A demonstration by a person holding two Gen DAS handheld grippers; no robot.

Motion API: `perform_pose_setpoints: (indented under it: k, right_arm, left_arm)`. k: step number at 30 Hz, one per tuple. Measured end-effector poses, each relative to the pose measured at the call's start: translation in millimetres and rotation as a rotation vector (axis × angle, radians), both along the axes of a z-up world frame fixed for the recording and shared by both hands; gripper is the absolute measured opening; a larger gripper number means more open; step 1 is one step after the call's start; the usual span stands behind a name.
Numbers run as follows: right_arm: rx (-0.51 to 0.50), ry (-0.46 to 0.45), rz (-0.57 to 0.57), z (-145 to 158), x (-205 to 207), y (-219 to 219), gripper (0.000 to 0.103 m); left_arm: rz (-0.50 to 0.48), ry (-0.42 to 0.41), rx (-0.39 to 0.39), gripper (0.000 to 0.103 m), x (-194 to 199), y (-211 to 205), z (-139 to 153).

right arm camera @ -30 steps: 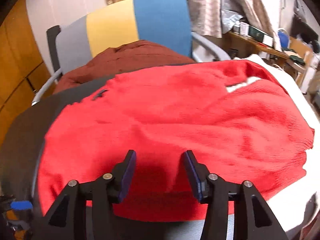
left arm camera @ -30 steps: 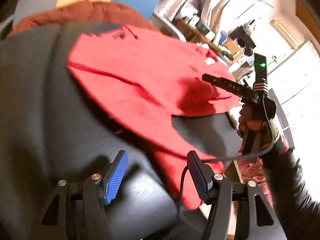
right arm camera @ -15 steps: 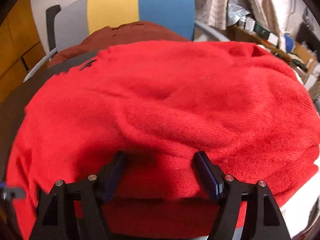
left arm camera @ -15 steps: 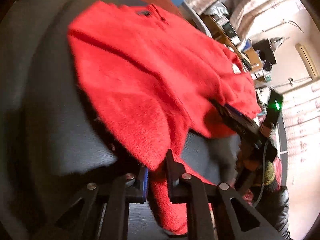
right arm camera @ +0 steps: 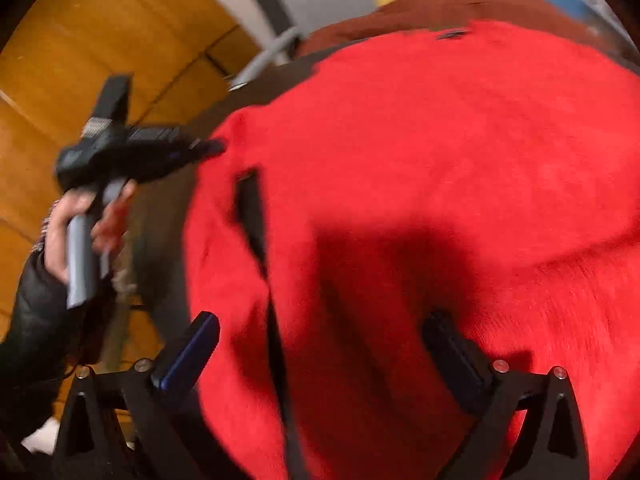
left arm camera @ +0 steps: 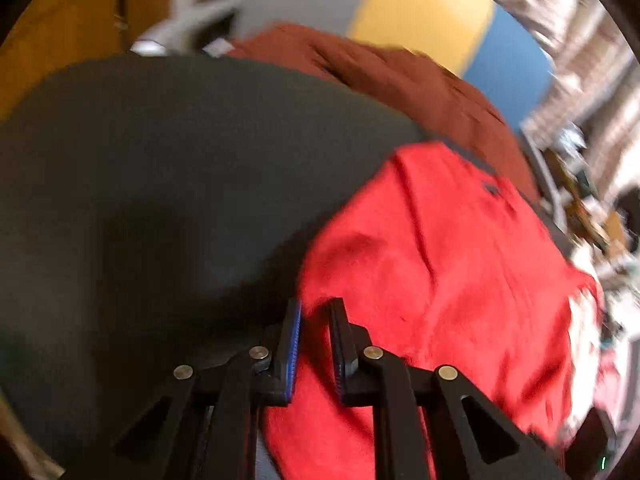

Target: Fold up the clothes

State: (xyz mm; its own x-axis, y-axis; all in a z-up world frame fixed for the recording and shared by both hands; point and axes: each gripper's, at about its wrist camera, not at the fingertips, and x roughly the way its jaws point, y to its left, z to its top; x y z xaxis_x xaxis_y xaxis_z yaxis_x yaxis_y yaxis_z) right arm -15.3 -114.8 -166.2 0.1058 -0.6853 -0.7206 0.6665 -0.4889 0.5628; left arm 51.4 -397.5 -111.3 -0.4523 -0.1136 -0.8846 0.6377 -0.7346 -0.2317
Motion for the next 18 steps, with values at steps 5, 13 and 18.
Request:
perform_pose_setpoints:
  k: [5, 13, 18]
  right_arm:
    - [-0.087, -0.104, 0.041, 6, 4, -21, 0.103]
    - [0.094, 0.255, -0.159, 28, -21, -3, 0.103]
    - [0.171, 0.338, -0.261, 9, -40, 12, 0.103]
  left_arm:
    - [0.02, 0.041, -0.053, 0.014, 53, -14, 24]
    - [-0.221, 0.077, 0.203, 0.024, 117, 60, -14]
    - [-0.258, 0.02, 0.19, 0.026, 112, 110, -38]
